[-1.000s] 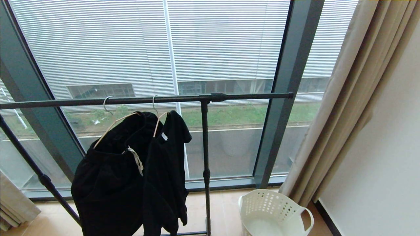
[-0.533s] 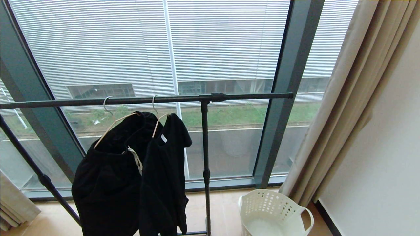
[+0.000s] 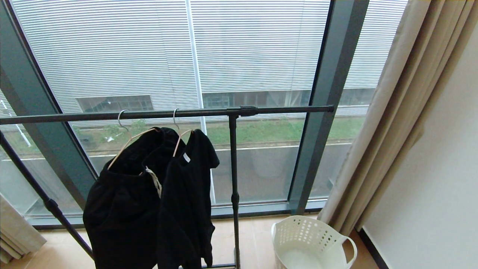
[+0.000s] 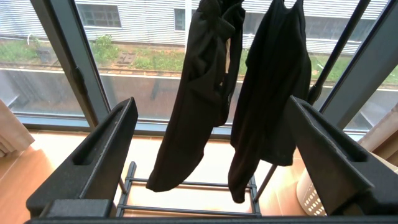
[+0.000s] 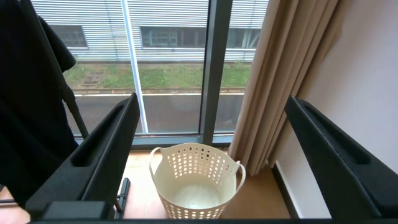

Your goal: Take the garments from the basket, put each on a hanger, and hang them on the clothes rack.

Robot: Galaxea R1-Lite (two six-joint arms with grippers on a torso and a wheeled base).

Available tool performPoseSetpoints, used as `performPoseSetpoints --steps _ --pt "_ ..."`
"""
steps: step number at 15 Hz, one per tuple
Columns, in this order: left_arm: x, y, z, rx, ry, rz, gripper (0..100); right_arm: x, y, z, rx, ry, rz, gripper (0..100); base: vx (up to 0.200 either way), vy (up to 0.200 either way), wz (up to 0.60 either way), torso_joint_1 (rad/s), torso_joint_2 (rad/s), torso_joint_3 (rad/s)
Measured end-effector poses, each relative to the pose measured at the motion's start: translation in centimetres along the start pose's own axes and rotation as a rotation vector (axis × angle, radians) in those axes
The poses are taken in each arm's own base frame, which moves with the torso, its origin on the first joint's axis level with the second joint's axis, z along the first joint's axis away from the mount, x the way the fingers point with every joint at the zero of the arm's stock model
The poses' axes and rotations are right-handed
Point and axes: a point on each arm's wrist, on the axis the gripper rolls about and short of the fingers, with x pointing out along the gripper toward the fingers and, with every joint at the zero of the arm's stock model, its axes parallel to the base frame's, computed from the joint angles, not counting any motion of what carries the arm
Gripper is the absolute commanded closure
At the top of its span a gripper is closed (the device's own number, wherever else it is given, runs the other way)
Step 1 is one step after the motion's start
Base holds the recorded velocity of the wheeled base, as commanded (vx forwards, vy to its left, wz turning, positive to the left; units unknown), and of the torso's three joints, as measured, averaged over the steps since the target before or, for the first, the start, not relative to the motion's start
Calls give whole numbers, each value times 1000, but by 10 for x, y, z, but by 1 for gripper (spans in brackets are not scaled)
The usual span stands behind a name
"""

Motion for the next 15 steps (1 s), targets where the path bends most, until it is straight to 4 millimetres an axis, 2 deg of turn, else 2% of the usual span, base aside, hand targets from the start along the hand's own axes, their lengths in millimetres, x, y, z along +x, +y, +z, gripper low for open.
performPoseSetpoints --steps 15 --pt "0 0 0 0 0 0 0 0 0 0 1 0 -1 0 0 0 0 0 0 0"
